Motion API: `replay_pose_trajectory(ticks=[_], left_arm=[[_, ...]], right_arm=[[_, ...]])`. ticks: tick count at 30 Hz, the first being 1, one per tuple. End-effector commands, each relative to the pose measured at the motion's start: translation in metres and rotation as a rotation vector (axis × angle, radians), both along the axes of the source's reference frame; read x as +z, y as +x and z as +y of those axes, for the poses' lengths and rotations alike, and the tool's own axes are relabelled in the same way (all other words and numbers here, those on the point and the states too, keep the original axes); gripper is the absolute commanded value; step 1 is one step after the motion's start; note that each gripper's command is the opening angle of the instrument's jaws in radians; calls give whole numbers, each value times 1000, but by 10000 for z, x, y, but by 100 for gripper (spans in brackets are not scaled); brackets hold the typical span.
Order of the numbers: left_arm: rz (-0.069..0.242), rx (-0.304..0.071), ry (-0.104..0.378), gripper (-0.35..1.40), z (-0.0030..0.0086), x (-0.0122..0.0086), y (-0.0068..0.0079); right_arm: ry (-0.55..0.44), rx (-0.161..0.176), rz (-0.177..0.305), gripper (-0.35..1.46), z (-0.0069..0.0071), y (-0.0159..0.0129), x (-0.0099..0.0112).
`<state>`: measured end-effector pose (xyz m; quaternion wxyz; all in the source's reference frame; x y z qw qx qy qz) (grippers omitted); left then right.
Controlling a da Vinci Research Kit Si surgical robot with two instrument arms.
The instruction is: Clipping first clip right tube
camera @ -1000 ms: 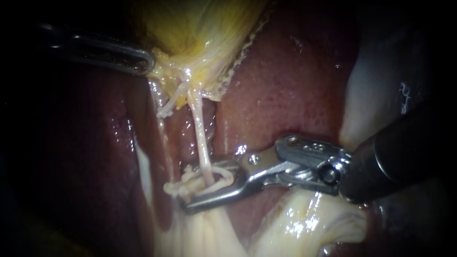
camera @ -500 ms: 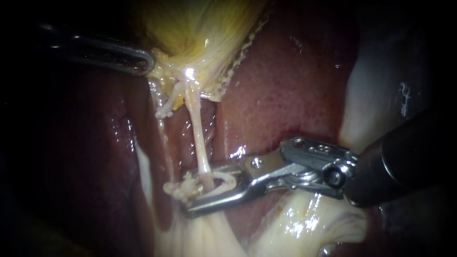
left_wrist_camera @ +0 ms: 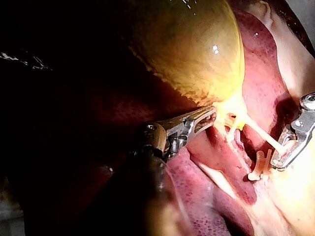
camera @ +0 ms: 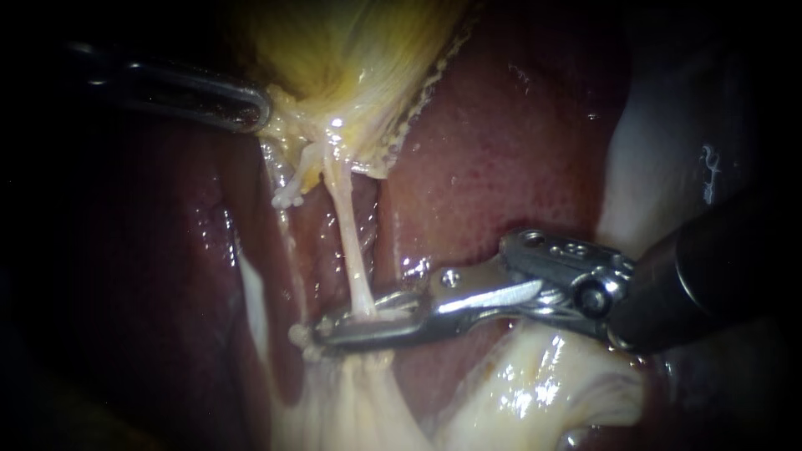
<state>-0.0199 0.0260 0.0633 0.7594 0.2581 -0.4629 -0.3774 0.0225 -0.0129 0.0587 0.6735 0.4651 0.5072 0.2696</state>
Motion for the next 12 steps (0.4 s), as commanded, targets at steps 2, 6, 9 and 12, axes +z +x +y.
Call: replay_pose_trajectory(ticks=[2, 6, 9, 12], left_arm=[[0, 0, 0, -35, 0, 0, 0], [0, 0, 0, -35, 0, 0, 0], [0, -1, 0, -35, 0, 0, 0], [0, -1, 0, -35, 0, 0, 0]], right_arm=[[-5, -6, -5, -35, 0, -1, 2], [-6, -7, -5, -35, 1, -3, 6], [-6, -7, -5, -35, 2, -3, 7], [-6, -7, -5, -35, 3, -4, 9]])
